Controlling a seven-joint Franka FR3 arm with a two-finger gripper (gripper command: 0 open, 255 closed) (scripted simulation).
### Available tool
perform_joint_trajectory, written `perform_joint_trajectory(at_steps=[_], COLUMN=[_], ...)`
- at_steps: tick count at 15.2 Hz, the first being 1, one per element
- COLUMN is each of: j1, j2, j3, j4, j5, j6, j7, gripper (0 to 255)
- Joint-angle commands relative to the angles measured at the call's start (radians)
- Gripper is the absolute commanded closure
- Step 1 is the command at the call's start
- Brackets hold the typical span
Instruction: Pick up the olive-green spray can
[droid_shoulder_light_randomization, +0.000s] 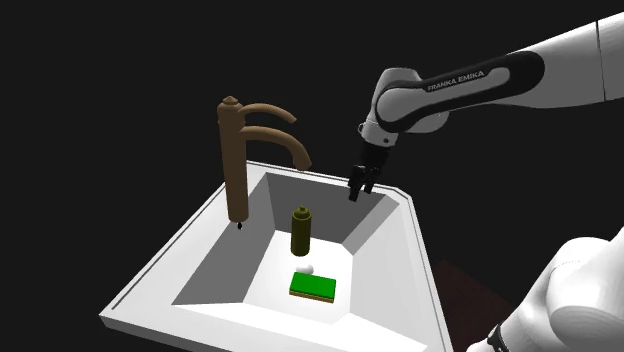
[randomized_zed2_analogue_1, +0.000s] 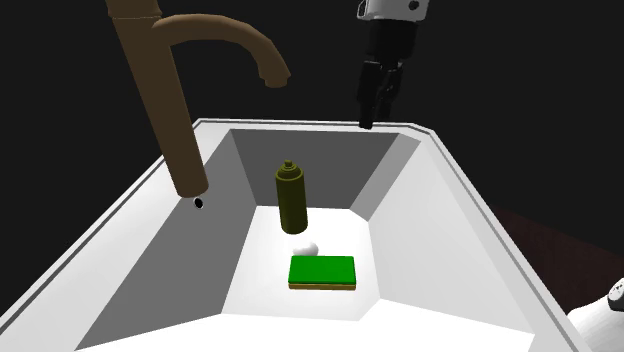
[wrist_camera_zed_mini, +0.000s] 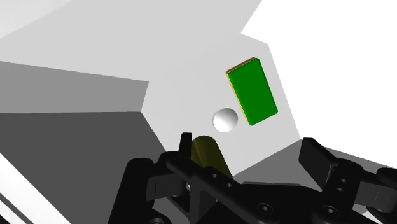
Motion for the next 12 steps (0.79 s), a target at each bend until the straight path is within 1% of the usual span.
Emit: perform_joint_trajectory(at_steps=[1,6,12], j1=[0.006,0.020,0.021], j2=[0.070,0.255,0.475], j3=[-0.007,-0.003,0.023], j4=[0.035,0.146,0.324], j5=[0.027,0.107,0.197], j6=[0.043,0.133,0.194], j7=[-0.041,-0.131,-0.228], gripper=[0,0,0])
